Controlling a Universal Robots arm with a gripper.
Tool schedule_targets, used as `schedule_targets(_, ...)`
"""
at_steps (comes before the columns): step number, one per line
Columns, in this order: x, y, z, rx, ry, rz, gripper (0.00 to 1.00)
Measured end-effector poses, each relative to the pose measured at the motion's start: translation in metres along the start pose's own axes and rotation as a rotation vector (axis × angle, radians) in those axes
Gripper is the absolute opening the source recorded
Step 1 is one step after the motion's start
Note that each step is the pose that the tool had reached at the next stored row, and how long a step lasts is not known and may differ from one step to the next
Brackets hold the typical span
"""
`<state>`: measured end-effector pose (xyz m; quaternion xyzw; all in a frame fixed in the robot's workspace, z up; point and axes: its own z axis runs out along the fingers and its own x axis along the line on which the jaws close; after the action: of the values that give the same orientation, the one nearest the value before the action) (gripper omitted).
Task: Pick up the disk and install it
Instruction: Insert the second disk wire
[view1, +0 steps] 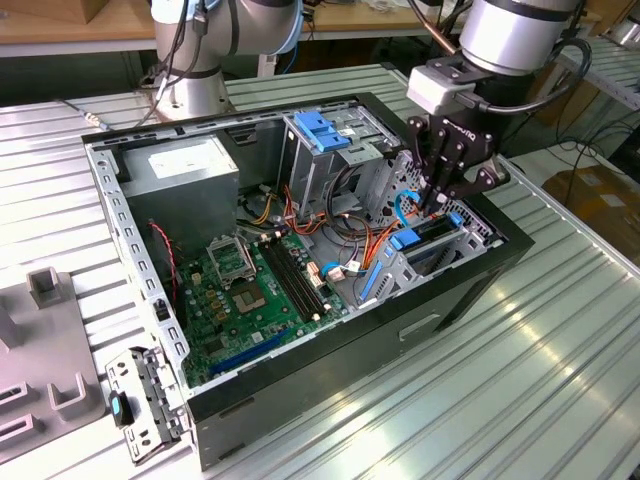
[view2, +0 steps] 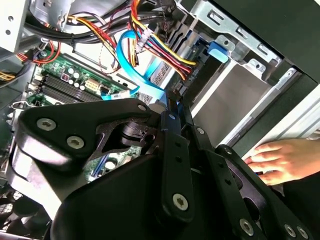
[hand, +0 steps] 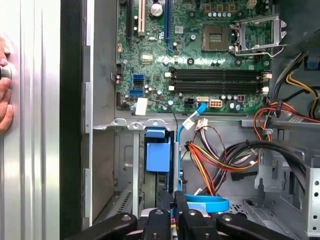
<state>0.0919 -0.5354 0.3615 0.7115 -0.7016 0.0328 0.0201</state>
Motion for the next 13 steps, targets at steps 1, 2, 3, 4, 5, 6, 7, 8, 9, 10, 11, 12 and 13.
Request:
schedule_targets(1, 0.0009, 0.0, 0.0006, 0.0011, -0.001, 0.0, 0.16)
schedule_targets(2, 0.0029, 0.0002, 0.0018, 0.0044, -0.0037, 0.0, 0.16)
schedule_targets(3, 0.0039, 0.0003, 0.0024, 0.0064, -0.0053, 0.0, 0.16)
schedule_targets(4, 0.0055, 0.0005, 0.0034, 0.011, -0.0086, 0.001, 0.16)
schedule_targets(5, 0.0061, 0.0012, 0.004, 0.016, -0.0106, 0.001, 0.16)
schedule_targets(6, 0.0066, 0.0021, 0.0044, 0.0207, -0.013, 0.002, 0.16)
schedule_targets(7, 0.0071, 0.003, 0.0047, 0.0241, -0.0153, 0.002, 0.16)
schedule_targets(8, 0.0078, 0.0042, 0.0051, 0.0288, -0.0186, 0.002, 0.16)
schedule_targets(9, 0.0083, 0.005, 0.0054, 0.0317, -0.0206, 0.003, 0.16)
schedule_targets(10, 0.0089, 0.0056, 0.006, 0.0354, -0.0233, 0.003, 0.16)
schedule_targets(11, 0.0092, 0.0058, 0.0063, 0.0377, -0.025, 0.003, 0.16)
schedule_targets(12, 0.0095, 0.0058, 0.0067, 0.041, -0.0272, 0.003, 0.16)
schedule_targets(13, 0.0096, 0.0058, 0.007, 0.0435, -0.0293, 0.004, 0.16)
